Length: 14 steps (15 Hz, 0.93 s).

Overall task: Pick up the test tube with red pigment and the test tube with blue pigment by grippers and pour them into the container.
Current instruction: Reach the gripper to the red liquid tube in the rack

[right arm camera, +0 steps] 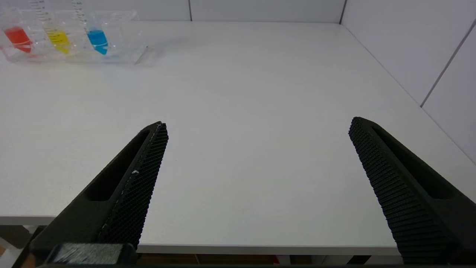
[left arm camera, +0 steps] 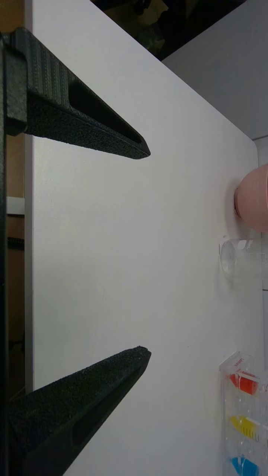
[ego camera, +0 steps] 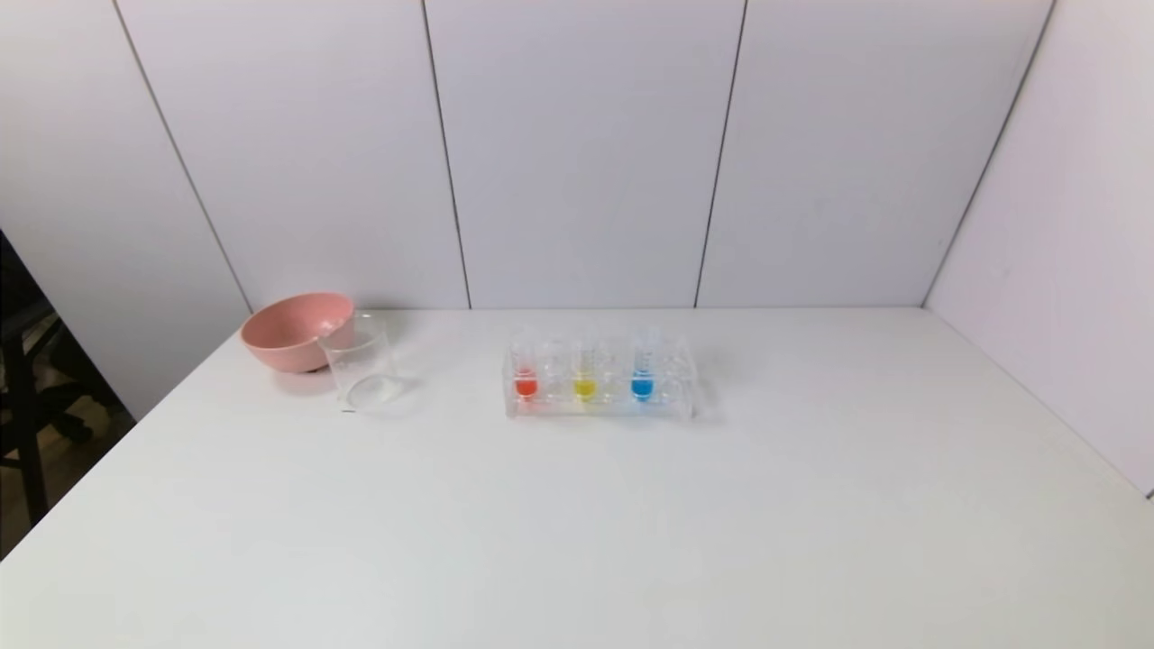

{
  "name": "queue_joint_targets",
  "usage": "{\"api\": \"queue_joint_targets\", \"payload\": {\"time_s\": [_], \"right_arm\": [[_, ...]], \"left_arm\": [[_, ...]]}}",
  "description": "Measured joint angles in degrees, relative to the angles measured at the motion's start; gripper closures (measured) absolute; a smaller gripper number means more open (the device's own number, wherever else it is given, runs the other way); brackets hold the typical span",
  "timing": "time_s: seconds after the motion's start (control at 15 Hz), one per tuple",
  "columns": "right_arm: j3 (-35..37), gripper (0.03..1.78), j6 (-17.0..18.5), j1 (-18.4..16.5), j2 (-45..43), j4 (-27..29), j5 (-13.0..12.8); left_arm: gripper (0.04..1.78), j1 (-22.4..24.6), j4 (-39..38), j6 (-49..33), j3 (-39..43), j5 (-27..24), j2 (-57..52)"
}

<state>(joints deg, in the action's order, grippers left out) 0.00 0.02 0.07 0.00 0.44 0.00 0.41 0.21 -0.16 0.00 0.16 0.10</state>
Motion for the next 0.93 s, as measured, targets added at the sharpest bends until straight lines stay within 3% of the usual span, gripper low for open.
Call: {"api": "queue_joint_targets", "payload": {"time_s": [0.93], "right_arm": [[0.0,0.04,0.0,0.0,0.0,0.0,0.0]], "left_arm": [[0.06,0.0,0.0,0.0,0.0,0.0,0.0]]}}
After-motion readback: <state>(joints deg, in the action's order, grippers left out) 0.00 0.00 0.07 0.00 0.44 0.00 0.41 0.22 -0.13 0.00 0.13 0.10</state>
